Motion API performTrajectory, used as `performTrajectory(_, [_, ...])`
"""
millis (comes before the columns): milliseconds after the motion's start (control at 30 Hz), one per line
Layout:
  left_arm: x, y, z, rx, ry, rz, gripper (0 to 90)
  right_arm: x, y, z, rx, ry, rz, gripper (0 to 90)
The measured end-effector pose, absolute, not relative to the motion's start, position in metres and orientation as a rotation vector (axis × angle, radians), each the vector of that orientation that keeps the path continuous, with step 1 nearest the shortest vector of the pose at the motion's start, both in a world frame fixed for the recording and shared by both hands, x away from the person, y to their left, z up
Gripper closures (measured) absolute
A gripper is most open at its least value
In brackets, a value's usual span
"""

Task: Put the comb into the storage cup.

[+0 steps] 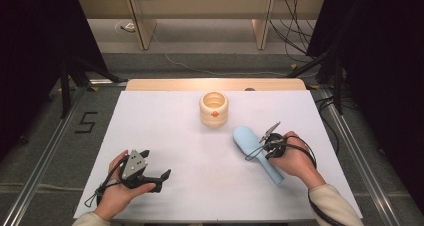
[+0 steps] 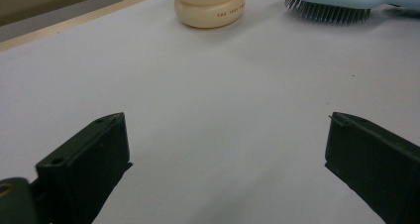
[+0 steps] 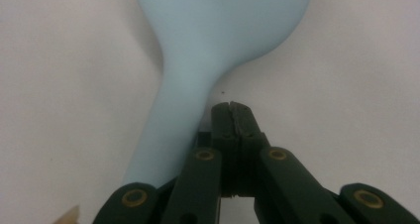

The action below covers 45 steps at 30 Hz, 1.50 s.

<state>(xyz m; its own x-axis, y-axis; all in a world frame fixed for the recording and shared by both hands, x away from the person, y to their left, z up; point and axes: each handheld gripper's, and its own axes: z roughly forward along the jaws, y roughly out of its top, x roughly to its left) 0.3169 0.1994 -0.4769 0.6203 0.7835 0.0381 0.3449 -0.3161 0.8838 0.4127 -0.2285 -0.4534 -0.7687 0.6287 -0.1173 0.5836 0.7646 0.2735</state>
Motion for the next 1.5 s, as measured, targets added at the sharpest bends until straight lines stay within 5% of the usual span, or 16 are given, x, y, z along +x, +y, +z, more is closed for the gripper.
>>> performTrajectory(633, [0.317, 0.2, -0.476, 1.901, 0.9, 0.589, 3.2, 0.397, -0.269, -0.418, 1.04, 2.358, 0.898, 20.0])
performTrajectory(1500, [0.317, 0.2, -0.477, 1.899, 0.902, 0.585, 3.8, 0.389, -0.278, -0.395, 0.907, 2.032, 1.261, 4.1])
